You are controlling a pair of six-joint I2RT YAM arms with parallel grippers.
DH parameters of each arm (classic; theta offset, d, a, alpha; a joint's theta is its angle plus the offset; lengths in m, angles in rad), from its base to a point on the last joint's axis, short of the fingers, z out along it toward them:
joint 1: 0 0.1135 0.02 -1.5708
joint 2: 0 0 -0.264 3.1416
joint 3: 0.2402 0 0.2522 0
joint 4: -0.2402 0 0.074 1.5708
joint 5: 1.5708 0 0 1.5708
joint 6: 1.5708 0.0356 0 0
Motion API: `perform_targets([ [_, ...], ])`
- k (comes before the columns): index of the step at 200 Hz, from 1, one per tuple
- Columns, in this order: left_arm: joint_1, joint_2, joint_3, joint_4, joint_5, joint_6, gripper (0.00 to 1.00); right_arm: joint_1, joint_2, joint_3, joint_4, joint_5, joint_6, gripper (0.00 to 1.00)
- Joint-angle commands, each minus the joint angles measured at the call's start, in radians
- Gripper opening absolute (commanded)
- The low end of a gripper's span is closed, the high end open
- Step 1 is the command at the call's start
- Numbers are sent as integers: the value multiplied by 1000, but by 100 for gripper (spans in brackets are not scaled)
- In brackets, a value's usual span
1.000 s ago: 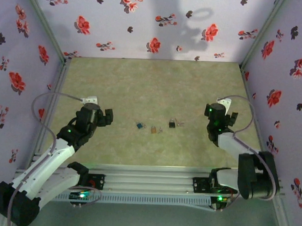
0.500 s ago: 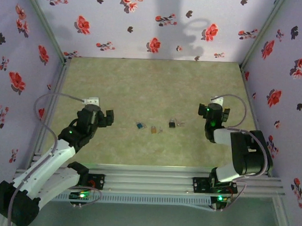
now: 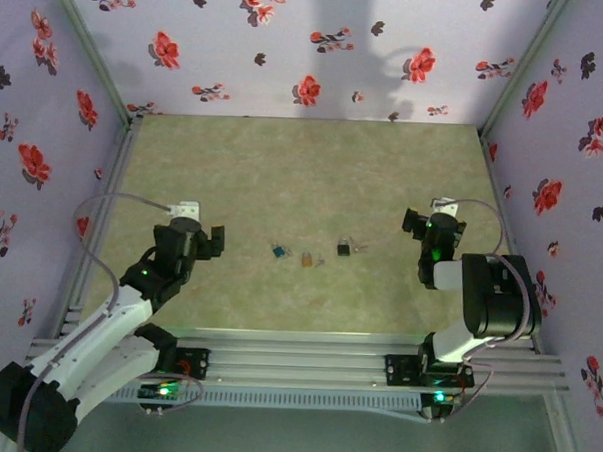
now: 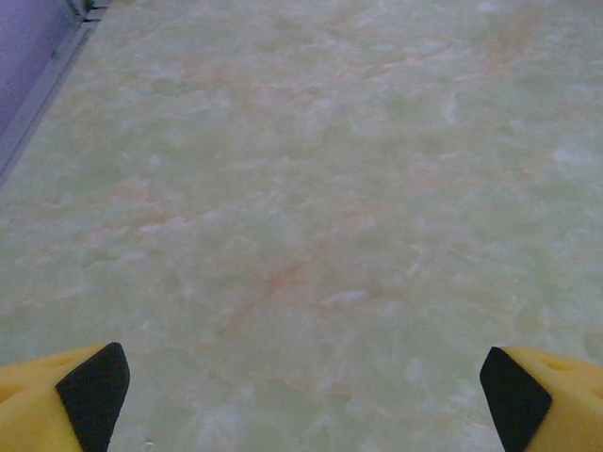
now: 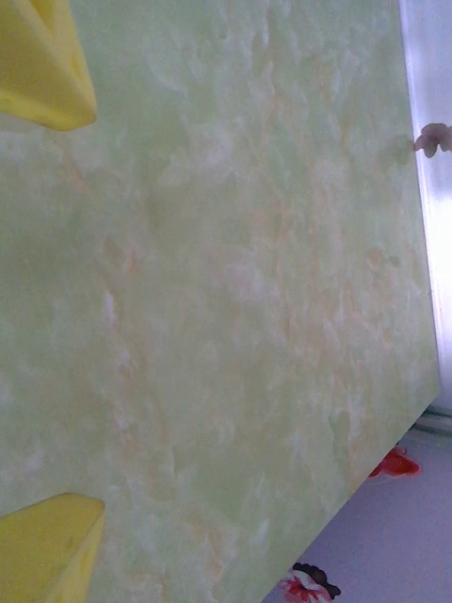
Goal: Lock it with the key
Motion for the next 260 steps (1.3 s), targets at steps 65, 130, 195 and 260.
perform_targets([
  [65, 83, 62, -95, 303, -49, 232, 100, 0, 1, 7, 26, -15, 26, 99],
  [130, 165, 305, -119, 652, -53, 333, 100, -1, 1, 7, 26, -15, 26, 99],
  [195, 220, 540, -102, 852, -42, 313, 100, 0, 1, 7, 25, -15, 27, 99],
  [260, 297, 595, -40, 808, 118, 295, 100, 0, 2, 7, 25, -14, 25, 99],
])
